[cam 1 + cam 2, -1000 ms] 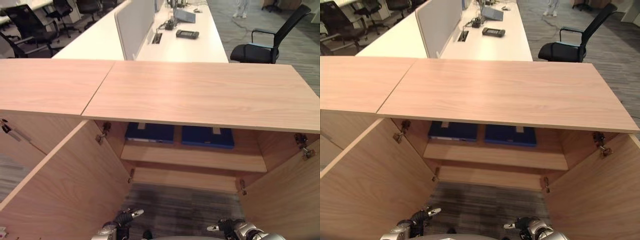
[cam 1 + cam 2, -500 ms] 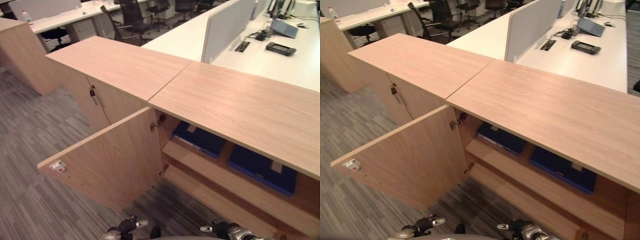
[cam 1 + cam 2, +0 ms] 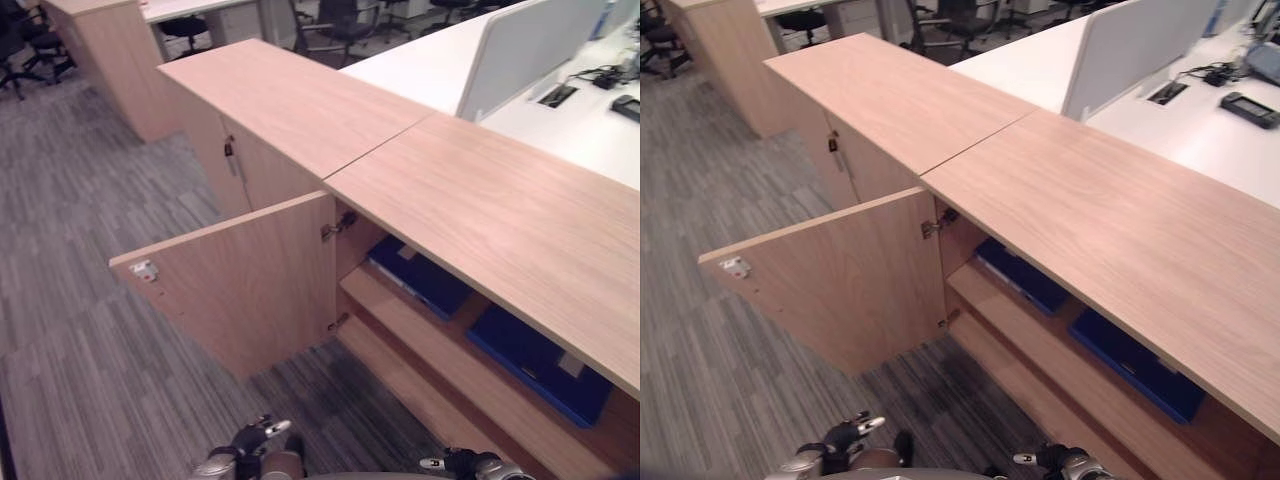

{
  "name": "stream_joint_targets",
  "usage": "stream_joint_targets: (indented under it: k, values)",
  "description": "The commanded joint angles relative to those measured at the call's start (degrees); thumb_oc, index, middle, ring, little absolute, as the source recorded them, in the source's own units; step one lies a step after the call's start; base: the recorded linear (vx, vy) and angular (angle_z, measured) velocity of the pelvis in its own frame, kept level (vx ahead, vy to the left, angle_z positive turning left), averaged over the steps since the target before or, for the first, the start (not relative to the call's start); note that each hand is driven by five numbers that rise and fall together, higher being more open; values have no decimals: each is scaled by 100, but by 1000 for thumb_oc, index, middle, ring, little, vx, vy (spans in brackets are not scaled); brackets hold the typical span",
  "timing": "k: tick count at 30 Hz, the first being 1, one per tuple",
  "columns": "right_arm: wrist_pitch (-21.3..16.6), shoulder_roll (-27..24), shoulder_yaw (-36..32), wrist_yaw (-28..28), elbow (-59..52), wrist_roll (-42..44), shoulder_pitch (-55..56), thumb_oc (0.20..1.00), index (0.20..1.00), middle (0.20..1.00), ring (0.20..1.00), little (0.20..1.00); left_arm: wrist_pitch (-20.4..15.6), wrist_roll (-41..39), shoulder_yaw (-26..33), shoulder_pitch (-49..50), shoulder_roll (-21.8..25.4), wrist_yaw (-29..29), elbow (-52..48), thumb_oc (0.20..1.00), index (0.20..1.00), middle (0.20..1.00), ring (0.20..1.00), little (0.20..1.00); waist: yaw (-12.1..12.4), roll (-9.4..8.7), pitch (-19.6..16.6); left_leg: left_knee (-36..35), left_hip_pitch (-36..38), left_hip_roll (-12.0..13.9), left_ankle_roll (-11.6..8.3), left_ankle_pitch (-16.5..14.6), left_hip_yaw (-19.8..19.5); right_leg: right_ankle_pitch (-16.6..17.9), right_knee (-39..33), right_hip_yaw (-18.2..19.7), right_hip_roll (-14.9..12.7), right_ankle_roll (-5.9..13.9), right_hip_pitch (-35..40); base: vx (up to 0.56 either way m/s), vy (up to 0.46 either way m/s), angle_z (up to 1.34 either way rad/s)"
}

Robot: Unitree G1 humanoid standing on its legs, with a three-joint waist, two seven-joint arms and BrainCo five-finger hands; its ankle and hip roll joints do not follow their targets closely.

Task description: Put the empty folder in the office cabinet

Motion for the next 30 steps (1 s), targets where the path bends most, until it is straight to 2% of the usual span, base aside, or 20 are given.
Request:
stream_joint_targets:
  k: [1,4,6,7,8,10,13,19,21,25,30]
  values:
    - [-31,106,-197,9,207,-87,-166,1000,1000,1000,1000,1000,-142,77,287,-94,319,37,-275,1000,1000,1000,1000,1000,156,-56,-142,-123,-201,169,-99,-9,-92,-142,295,137,-90,337,-103,14,66,28]
    - [-7,127,-391,14,137,-37,-33,1000,1000,1000,1000,1000,-152,206,886,-226,737,289,-771,1000,1000,1000,1000,1000,142,22,-271,-535,-43,111,-145,158,-152,-86,163,14,-129,378,-72,25,90,11]
    - [2,157,-384,46,113,-47,0,1000,1000,1000,1000,1000,-172,244,1014,-274,831,347,-860,1000,1000,1000,1000,1000,137,19,-312,-601,24,94,-139,144,-117,-57,126,28,-141,404,-60,56,54,4]
    - [34,229,-402,97,87,-58,86,1000,1000,1000,1000,1000,-195,343,1327,-399,1072,517,-1186,1000,1000,1000,1000,1000,149,19,-383,-753,207,49,-130,95,-70,-6,38,85,-162,454,16,50,50,1]
    - [35,230,-403,97,87,-58,84,1000,1000,1000,1000,1000,-192,344,1329,-399,1073,517,-1190,1000,1000,1000,1000,1000,140,15,-399,-753,180,42,-124,109,-78,8,30,77,-167,457,-3,95,87,-1]
    - [37,309,-362,141,28,-26,111,1000,1000,1000,1000,1000,-276,541,1556,-823,1428,715,-1205,1000,1000,1000,1000,1000,103,10,-474,-855,330,-21,-103,47,-13,69,-23,157,-218,521,55,61,76,-6]
    - [35,350,-249,172,-42,-4,122,1000,1000,1000,1000,1000,-361,601,1554,-1479,1789,939,-917,1000,1000,1000,1000,1000,41,10,-527,-875,421,-85,-72,-35,62,124,-51,258,-263,574,61,50,62,-6]
    - [15,348,-118,162,-57,74,127,1000,1000,1000,1000,1000,-435,593,1241,-2469,2279,1095,-250,1000,1000,1000,1000,1000,-59,34,-599,-892,528,-159,-15,-143,222,212,-94,410,-326,652,43,37,49,-16]
    - [3,335,-72,159,-47,164,166,1000,1000,1000,1000,1000,-433,636,930,-3049,2435,1080,200,1000,1000,1000,1000,1000,-161,57,-644,-902,595,-178,8,-181,302,255,-116,490,-349,683,39,48,48,-35]
    - [-28,302,-31,107,8,277,205,1000,1000,1000,1000,1000,-431,896,211,-4112,2378,1108,881,1000,1000,1000,1000,1000,-344,71,-682,-939,680,-204,38,-231,418,306,-144,600,-366,729,16,17,34,-13]
    - [-54,306,2,65,79,367,234,1000,1000,1000,1000,1000,-464,965,-235,-4724,2009,1125,1153,1000,1000,1000,1000,1000,-477,69,-694,-959,714,-222,58,-253,509,358,-165,675,-373,764,-22,0,13,-4]
